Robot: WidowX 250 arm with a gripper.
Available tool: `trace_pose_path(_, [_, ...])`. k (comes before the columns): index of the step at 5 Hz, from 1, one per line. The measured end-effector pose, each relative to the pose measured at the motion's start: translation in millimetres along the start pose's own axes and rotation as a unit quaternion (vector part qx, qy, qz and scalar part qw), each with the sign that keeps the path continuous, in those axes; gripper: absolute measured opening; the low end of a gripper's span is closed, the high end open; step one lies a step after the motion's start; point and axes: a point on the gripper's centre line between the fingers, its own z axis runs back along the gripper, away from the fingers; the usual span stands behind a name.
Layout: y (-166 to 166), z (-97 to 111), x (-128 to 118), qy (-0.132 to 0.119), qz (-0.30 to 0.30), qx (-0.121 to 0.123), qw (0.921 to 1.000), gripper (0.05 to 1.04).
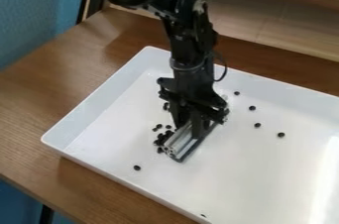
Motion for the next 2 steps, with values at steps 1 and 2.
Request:
trace_pose_path(1, [3.3, 0.4, -0.6, -0.001, 0.003, 0.002, 1.0000, 0.366])
trace_pose_path(2, [28.9, 2.3, -6.5, -0.004, 0.027, 0.008, 0.9996, 0.366])
